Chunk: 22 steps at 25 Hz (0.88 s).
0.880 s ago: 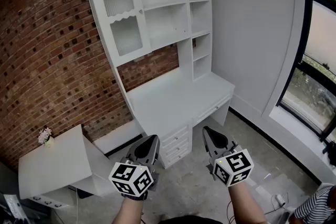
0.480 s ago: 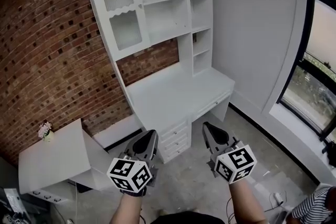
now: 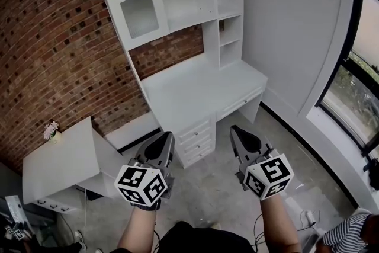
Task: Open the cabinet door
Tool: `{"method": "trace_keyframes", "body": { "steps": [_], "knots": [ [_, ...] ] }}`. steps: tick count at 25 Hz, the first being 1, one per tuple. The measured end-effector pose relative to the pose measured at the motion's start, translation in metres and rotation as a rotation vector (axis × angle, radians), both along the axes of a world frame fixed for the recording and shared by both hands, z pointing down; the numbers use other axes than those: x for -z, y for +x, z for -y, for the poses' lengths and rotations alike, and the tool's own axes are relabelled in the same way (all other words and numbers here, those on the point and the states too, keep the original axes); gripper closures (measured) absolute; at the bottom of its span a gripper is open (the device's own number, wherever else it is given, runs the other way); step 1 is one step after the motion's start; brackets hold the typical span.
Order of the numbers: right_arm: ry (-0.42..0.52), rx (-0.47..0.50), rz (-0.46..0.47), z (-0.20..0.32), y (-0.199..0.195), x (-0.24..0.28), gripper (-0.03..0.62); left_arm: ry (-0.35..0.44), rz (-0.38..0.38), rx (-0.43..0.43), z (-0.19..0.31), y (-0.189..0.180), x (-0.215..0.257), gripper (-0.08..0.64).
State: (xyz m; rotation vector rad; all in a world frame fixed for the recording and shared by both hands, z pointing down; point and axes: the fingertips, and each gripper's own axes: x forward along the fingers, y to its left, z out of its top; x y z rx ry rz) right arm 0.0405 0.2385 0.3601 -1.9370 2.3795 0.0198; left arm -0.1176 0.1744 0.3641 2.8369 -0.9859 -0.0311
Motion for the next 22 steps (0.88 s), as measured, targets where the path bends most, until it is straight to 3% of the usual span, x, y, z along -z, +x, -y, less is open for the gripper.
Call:
{"method": "trace_keyframes", "body": {
  "steps": [12, 22],
  "knots": [
    [-0.031, -0.008, 0.034, 0.024, 0.018, -0.016, 0.589, -0.014, 0.008, 0.026, 0.036, 0.005, -0.011, 0.555],
    [-0.047, -0.03, 0.008, 0.112, 0.029, -0.02, 0.589, -0.01, -0.007, -0.002, 0.123, 0.027, -0.017, 0.555]
  ]
}}
